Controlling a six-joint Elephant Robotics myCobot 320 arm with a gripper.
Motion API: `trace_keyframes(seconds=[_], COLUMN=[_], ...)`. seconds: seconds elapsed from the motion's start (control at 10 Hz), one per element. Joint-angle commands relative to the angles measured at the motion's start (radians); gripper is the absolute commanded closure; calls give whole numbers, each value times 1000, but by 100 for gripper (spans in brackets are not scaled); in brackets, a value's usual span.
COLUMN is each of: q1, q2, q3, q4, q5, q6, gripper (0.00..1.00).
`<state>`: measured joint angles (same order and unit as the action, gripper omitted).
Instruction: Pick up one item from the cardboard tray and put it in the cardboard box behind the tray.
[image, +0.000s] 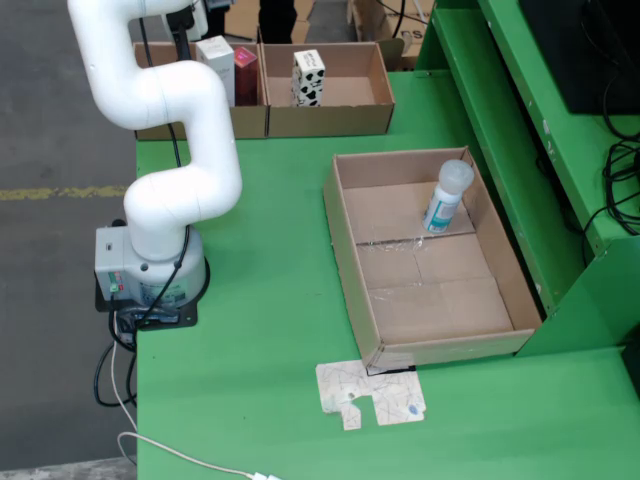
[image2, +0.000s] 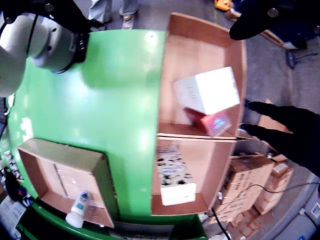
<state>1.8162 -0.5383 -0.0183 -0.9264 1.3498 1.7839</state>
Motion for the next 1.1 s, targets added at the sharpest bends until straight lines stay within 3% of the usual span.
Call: trace_keyframes(seconds=[0.0,1.0], q1=[-90,-249], q2=[76,194], q3=[18,18], q4=[-177,-329], q5=[-1,-36], q6=[-62,-209], gripper=[0,0])
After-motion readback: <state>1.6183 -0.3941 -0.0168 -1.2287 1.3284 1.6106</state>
